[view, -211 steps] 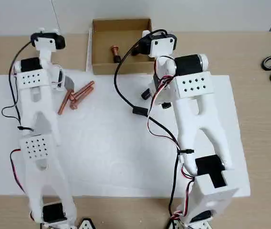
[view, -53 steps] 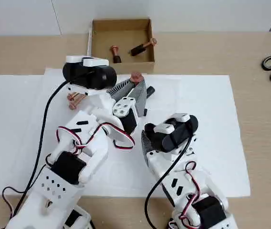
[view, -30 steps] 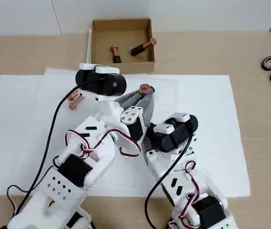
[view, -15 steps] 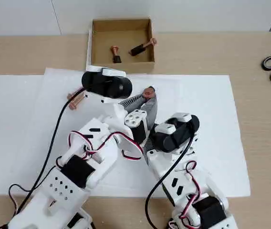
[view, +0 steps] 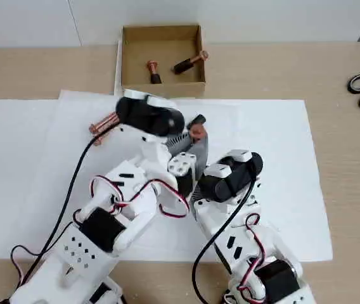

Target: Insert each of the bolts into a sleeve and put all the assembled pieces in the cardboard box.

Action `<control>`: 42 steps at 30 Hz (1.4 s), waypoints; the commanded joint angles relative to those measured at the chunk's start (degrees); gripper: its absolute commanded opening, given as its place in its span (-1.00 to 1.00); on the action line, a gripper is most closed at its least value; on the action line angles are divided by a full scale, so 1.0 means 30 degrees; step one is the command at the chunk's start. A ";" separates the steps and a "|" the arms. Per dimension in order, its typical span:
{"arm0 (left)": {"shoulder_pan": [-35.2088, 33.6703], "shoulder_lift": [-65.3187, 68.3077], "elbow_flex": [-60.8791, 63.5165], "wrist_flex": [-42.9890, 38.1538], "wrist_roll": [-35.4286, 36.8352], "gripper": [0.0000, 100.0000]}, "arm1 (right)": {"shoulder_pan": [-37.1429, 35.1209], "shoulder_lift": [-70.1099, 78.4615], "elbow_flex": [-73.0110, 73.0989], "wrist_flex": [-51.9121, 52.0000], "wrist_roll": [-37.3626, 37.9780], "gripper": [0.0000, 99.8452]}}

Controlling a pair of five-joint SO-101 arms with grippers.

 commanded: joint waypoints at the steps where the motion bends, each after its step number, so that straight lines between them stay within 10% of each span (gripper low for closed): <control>1: 0.0059 -0.0352 -0.0190 0.0674 -0.0322 -0.99 | -0.0044 -0.0308 -0.0176 -0.0484 -0.0205 -0.99; 20: 0.0293 -0.0381 -0.0630 0.3165 -0.0352 -0.97 | 0.0044 -0.0308 -0.0176 -0.0366 -0.0176 -0.99; 32: 0.0059 -0.0352 -0.4645 0.8762 -0.0293 -0.52 | 0.0044 -0.0308 -0.0176 -0.0366 -0.0176 -0.99; 42: -0.6388 -0.0381 -0.9099 1.3568 -0.2432 -0.52 | 0.0337 -0.0015 0.0147 -0.0425 -0.0176 -0.99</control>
